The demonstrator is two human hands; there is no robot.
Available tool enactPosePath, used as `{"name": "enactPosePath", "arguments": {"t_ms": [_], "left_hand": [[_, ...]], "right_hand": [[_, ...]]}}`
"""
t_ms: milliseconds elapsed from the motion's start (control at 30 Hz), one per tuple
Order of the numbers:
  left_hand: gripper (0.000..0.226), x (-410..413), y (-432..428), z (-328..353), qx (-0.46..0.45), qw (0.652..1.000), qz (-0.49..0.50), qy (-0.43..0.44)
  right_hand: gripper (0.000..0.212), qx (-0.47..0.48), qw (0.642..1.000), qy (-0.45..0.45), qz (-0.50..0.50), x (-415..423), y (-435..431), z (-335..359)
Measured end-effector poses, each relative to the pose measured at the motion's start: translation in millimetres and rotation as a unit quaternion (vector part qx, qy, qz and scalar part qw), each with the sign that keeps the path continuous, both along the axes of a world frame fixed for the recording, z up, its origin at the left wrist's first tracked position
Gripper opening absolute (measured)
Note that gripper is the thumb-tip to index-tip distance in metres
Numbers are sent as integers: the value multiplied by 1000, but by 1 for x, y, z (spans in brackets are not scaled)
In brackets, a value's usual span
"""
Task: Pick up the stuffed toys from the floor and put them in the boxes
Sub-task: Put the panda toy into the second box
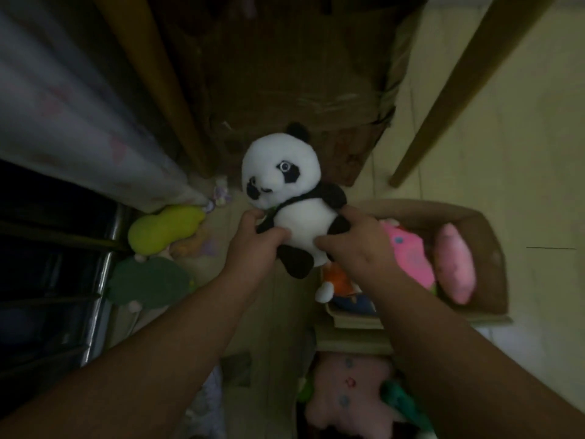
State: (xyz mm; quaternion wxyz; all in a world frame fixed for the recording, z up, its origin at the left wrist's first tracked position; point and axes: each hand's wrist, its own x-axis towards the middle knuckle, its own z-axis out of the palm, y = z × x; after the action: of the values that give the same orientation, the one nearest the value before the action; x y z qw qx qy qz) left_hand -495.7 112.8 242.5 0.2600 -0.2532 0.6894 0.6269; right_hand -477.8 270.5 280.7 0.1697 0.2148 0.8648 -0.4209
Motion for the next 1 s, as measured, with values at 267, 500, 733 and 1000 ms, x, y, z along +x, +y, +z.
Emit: {"name": "enactPosePath", "arguments": {"t_ms": [267,500,733,1000], "left_hand": [[67,29,103,44,16,996,-87,-4],[61,69,200,58,18,988,-154,-11],[66,103,243,69,-30,965,-262,19],[60,106,247,86,-77,960,-261,62]], "right_hand": [[50,-3,996,-5,-92,51,95,52],[48,6,988,-8,-155,109,182,66],[62,-26,976,-32,-212,149,226,69],[55,-15,980,-2,-200,151,235,77]]}}
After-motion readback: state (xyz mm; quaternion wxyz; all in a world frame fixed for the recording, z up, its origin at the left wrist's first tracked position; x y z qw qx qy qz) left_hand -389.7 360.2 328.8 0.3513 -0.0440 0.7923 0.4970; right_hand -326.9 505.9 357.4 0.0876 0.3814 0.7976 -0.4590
